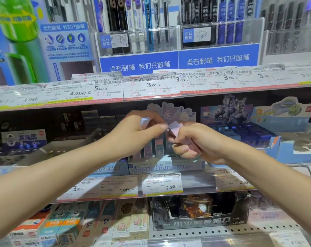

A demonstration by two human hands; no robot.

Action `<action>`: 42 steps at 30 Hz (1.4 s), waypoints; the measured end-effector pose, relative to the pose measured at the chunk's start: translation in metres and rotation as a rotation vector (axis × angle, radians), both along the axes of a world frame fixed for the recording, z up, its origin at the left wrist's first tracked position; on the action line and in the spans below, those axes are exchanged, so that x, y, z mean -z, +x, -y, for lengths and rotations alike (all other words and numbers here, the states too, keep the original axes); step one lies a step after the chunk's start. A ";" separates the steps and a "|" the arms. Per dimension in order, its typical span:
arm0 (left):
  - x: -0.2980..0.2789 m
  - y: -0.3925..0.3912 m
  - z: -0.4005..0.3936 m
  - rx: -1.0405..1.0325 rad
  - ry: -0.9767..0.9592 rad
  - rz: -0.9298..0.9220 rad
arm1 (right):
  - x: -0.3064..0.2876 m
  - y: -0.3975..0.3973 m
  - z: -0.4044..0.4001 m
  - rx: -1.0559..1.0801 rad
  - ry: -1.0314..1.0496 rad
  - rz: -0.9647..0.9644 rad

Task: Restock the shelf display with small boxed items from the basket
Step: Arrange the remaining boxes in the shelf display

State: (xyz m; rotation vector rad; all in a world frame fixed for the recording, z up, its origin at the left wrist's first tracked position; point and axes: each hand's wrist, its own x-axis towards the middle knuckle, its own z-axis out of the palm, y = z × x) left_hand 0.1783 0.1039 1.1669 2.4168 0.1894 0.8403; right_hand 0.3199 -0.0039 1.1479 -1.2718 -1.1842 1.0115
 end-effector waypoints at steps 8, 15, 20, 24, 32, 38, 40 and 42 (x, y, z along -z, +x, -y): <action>-0.001 0.003 0.010 0.084 -0.168 -0.002 | 0.003 -0.008 -0.003 -0.082 -0.014 -0.006; -0.006 -0.001 -0.007 0.020 -0.313 -0.080 | 0.001 -0.006 0.010 -0.057 -0.010 0.281; -0.009 -0.003 -0.005 0.017 -0.290 -0.158 | 0.000 -0.005 0.011 0.118 0.109 0.696; -0.008 -0.002 -0.003 0.020 -0.260 -0.165 | -0.002 -0.001 0.009 0.239 0.220 0.770; -0.007 -0.004 -0.009 -0.112 0.066 -0.111 | -0.010 0.007 0.013 0.210 0.286 0.845; -0.004 -0.014 -0.021 -0.144 0.519 -0.430 | -0.005 0.025 -0.003 0.427 0.324 0.937; -0.001 -0.015 -0.021 -0.132 0.524 -0.487 | -0.003 0.027 -0.008 0.440 0.328 0.966; 0.000 -0.015 -0.022 -0.146 0.519 -0.509 | 0.000 0.026 -0.012 0.421 0.306 1.002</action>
